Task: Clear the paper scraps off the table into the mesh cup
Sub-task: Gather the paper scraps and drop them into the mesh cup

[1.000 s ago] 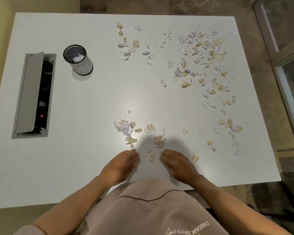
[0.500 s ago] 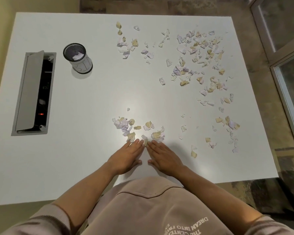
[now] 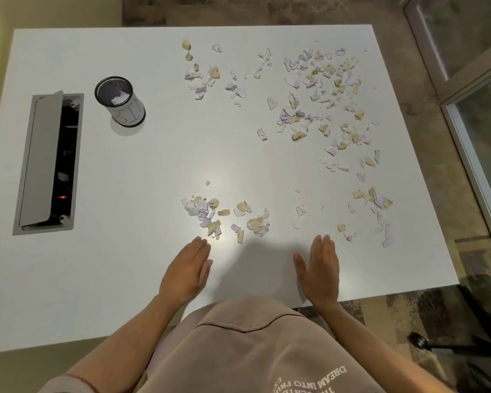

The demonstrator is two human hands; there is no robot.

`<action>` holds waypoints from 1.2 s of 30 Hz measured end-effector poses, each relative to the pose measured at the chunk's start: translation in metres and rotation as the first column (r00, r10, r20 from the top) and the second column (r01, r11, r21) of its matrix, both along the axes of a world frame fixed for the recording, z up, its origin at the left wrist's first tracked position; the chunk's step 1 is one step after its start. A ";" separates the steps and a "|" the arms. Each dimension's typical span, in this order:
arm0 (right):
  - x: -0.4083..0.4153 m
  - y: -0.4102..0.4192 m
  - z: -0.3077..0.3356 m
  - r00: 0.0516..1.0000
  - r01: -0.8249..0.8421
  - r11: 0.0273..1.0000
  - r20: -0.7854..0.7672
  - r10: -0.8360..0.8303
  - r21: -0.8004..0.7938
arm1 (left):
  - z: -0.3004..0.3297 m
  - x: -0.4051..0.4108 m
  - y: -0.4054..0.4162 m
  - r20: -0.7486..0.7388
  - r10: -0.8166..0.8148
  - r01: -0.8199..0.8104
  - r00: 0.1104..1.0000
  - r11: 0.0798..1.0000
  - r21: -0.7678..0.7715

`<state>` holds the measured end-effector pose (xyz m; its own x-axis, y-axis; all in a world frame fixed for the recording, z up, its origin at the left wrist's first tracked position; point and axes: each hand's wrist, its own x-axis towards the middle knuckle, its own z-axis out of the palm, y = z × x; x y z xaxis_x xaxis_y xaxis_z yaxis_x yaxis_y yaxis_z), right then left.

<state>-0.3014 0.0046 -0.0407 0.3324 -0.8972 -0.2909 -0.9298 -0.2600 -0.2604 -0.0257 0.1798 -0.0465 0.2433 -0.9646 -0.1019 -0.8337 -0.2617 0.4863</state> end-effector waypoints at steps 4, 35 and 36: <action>0.014 0.005 -0.010 0.999 -0.022 0.991 -0.023 0.025 0.128 | -0.003 -0.003 0.008 0.041 -0.010 0.000 0.999 0.973 0.229; 0.166 -0.017 0.010 0.868 -0.482 0.872 -0.091 0.489 0.087 | 0.025 0.043 -0.110 0.063 0.138 -0.152 0.988 0.884 0.442; 0.169 -0.016 0.012 0.851 -0.504 0.859 -0.114 0.512 0.092 | 0.022 0.042 -0.110 0.095 0.097 -0.129 0.991 0.897 0.422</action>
<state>-0.1323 -0.0119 -0.0292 0.6928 -0.5942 -0.4085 -0.6985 -0.6937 -0.1756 0.0161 0.0699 -0.0247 0.3696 -0.7982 -0.4757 -0.8137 -0.5252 0.2490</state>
